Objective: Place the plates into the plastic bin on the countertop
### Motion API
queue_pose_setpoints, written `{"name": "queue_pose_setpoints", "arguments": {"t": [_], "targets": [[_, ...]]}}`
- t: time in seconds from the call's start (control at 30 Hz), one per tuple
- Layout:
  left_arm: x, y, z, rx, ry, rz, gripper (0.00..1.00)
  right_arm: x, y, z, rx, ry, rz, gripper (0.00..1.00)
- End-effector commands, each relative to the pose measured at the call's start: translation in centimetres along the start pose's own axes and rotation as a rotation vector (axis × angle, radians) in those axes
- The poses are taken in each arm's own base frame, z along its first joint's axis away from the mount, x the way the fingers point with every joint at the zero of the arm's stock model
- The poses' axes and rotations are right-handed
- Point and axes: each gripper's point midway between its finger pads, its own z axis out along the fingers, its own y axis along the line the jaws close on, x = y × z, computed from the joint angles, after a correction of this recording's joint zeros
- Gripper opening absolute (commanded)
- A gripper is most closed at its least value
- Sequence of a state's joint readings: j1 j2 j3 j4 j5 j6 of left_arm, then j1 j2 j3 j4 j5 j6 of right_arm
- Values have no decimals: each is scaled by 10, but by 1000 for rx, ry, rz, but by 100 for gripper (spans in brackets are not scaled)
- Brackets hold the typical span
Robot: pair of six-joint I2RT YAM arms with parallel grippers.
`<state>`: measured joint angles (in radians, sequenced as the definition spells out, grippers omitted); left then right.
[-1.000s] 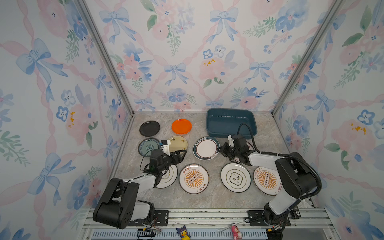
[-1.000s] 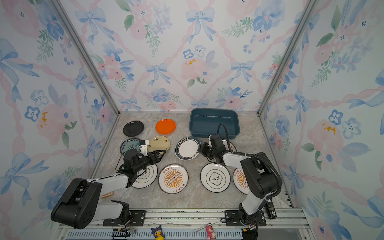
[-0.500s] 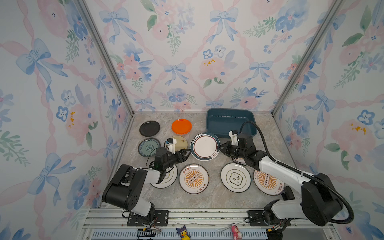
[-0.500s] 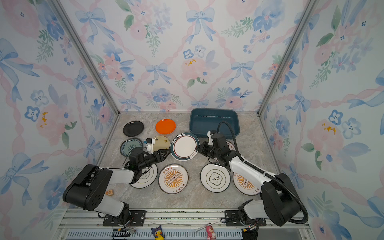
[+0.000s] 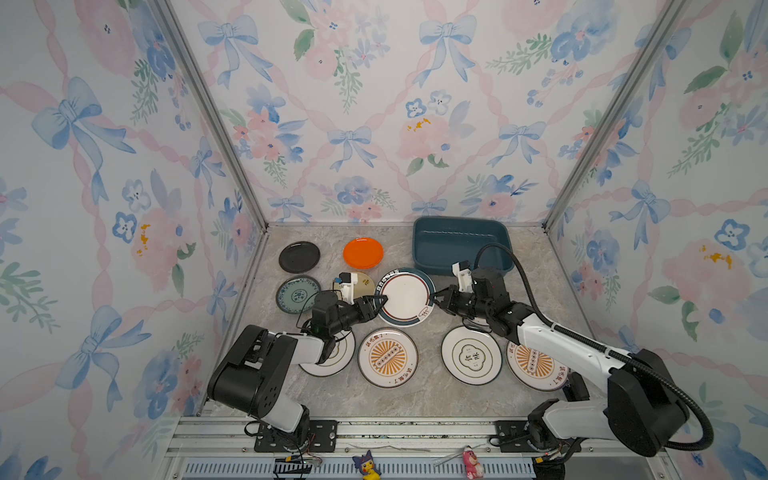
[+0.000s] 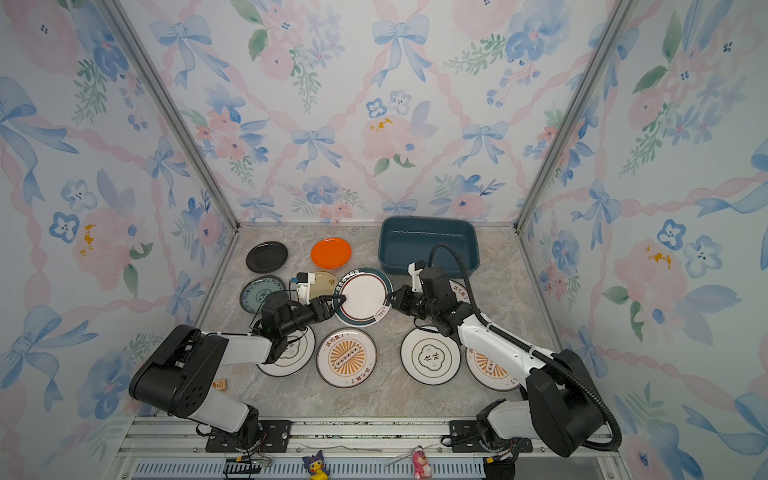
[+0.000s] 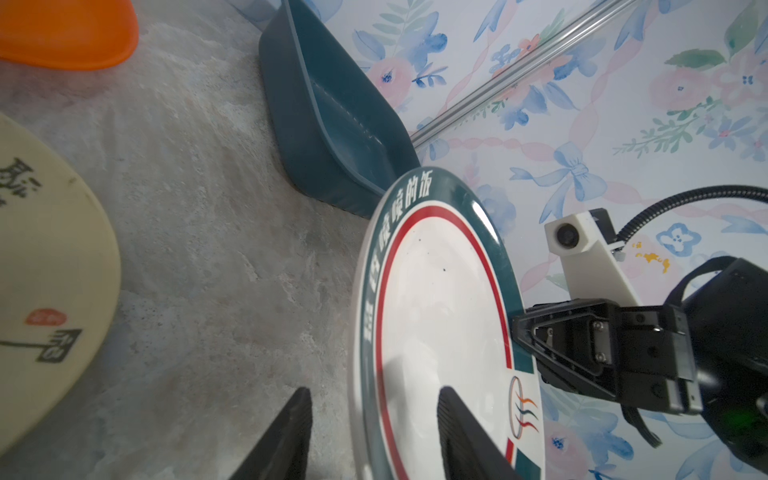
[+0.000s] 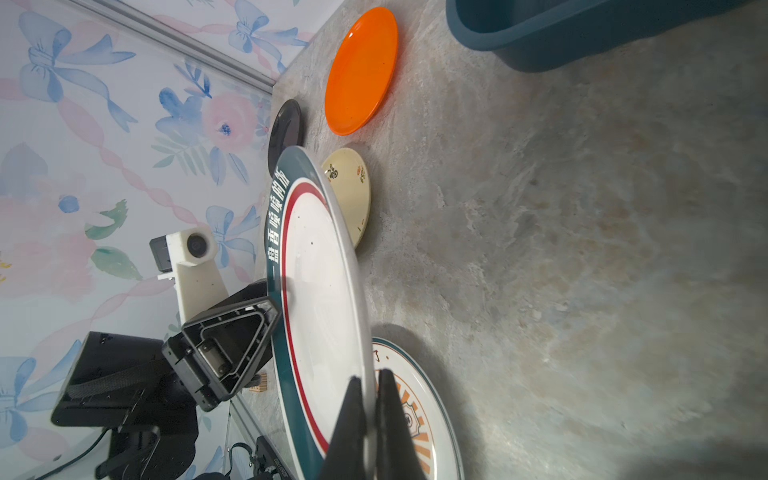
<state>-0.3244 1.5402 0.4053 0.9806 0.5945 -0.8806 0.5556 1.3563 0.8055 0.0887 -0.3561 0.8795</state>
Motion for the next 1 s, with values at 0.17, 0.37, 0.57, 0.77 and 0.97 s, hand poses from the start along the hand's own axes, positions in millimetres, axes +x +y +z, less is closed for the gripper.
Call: {"name": "queue_pose_setpoints", "arguments": {"t": [0.17, 0.37, 0.57, 0.77, 0.97], "targets": [[-9, -28, 9, 125, 20, 9, 13, 2, 34, 8, -127, 33, -53, 0], [-7, -34, 5, 143, 27, 8, 0, 5, 35, 9, -157, 28, -78, 21], [-6, -45, 1, 181, 41, 5, 0, 6, 56, 6, -323, 5, -167, 56], [-7, -55, -3, 211, 47, 2, 0, 6, 68, 11, -487, 5, -196, 49], [-8, -58, -5, 217, 42, 7, 0, -2, 67, 15, -609, -18, -122, 26]]}}
